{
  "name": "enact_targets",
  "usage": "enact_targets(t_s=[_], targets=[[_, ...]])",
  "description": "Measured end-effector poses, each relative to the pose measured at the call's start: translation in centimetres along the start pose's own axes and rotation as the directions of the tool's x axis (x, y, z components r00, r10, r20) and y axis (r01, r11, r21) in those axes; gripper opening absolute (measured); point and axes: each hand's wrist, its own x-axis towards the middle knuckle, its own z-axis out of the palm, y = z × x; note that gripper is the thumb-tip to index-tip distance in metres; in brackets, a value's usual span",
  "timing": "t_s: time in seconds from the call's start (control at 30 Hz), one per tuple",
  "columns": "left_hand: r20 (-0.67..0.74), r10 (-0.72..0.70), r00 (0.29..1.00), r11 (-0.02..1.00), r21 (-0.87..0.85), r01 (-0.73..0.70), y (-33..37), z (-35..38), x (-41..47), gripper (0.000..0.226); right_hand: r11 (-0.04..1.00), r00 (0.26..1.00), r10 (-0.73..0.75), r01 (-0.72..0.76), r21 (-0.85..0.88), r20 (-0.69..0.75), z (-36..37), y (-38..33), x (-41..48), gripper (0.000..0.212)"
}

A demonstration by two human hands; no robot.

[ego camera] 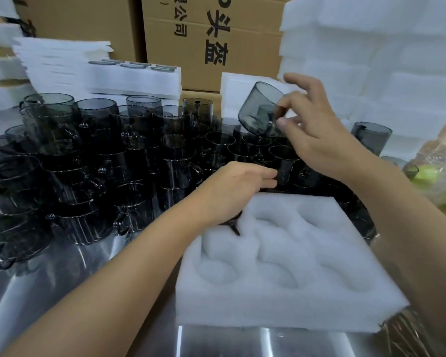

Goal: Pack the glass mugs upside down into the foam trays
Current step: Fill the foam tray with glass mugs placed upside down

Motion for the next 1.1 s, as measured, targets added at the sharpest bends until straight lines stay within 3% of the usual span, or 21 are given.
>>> enact_targets(t_s=[0.1,0.23,0.4,0.53,0.7,0.8,1.1], targets=[[-0.061,-0.003,0.998,0.998,-0.058,0.0,-0.2,-0.1,0.2,0.039,0.995,0.992,-0.055,0.064,0.077,-0.116,-1.2,-0.7,-3.7,0.01],[-0.095,-0.028,0.995,0.989,-0.144,0.014,0.0,-0.6,0.3,0.039,0.988,0.968,-0.075,0.105,0.115,-0.239,-0.4,-0.4,-6.9,0.009],[-0.076,-0.021,0.997,0.98,-0.197,0.006,0.5,-0.8,-0.2,0.033,0.985,0.977,-0.147,0.159,0.062,-0.156,0.6,0.3,-8.1,0.021],[-0.071,0.015,0.997,0.993,-0.114,-0.023,0.5,-0.5,-0.3,0.032,0.979,0.972,-0.181,0.193,0.066,-0.149,0.4,0.4,-8.3,0.023],[-0.075,0.056,0.996,0.994,-0.086,-0.063,0.0,-0.6,-0.1,0.042,0.922,0.997,-0.013,0.041,0.385,-0.076,0.8,0.3,-8.6,0.051],[-0.068,0.06,0.996,0.991,-0.117,-0.068,-0.3,-0.9,0.0,0.05,0.84,0.999,0.041,-0.019,0.543,-0.028,0.9,0.3,-8.6,0.054],[0.042,0.051,0.998,0.997,0.064,-0.053,0.2,-0.9,-0.5,0.056,0.688,0.974,0.075,-0.206,0.695,0.214,0.5,0.6,-8.4,0.057]])
